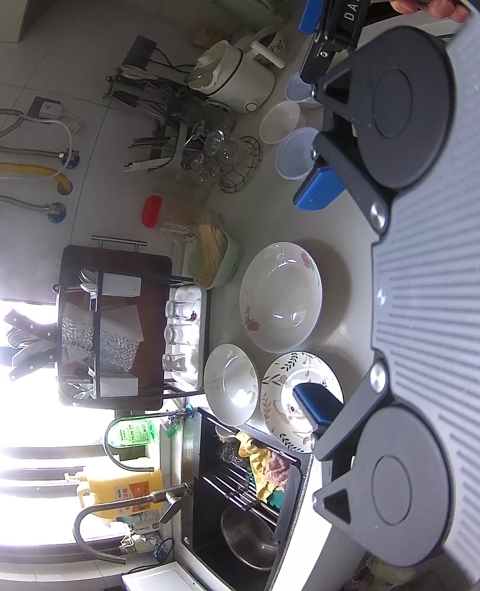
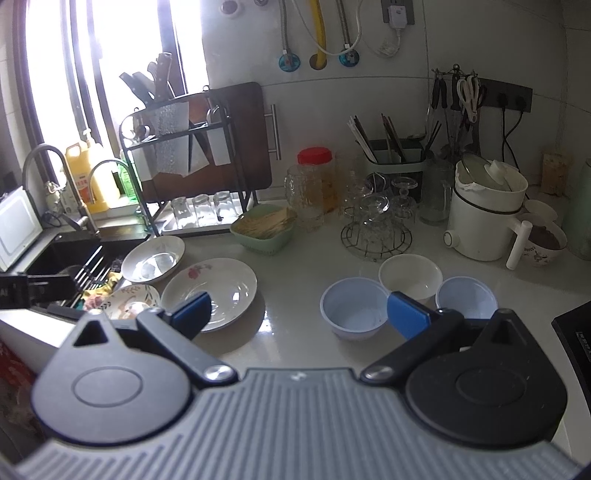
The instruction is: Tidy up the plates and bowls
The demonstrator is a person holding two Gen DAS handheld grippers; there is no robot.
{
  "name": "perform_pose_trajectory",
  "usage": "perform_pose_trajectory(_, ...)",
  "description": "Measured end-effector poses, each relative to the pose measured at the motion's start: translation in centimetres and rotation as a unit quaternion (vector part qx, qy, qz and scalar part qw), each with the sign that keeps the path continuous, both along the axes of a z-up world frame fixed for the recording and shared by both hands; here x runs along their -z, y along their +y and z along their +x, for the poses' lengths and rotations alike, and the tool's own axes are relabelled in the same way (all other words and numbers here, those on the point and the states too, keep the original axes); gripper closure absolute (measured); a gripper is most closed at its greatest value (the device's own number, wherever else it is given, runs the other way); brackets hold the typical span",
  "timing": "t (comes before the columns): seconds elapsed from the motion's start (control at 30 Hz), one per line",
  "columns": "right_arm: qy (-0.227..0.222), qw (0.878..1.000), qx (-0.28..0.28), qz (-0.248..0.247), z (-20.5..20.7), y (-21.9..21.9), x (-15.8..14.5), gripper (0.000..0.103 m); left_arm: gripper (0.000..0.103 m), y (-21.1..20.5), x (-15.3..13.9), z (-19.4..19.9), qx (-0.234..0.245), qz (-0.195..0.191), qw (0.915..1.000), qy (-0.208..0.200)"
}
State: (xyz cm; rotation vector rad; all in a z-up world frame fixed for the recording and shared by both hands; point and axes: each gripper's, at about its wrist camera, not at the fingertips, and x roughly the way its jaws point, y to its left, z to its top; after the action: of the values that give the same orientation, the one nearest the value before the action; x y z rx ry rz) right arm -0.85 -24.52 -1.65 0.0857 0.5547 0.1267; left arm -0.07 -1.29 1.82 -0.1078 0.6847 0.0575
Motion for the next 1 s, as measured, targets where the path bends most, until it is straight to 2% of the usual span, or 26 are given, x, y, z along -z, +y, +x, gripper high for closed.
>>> perform_pose_trajectory(0.13,0.002,1.0,-0.004,0.001,0.5,0.4,0.1,0.0,0.002,0.4,-0.1,0.3,-0.005,0.011,0.9999,-0.003)
perform_pose_trajectory(1.0,0.01,1.0,0.0,0.01,0.9,0.4,0.7,0.0,0.002,0.6,0.6,1.4,-0.017,0.008,0.9998,-0.004)
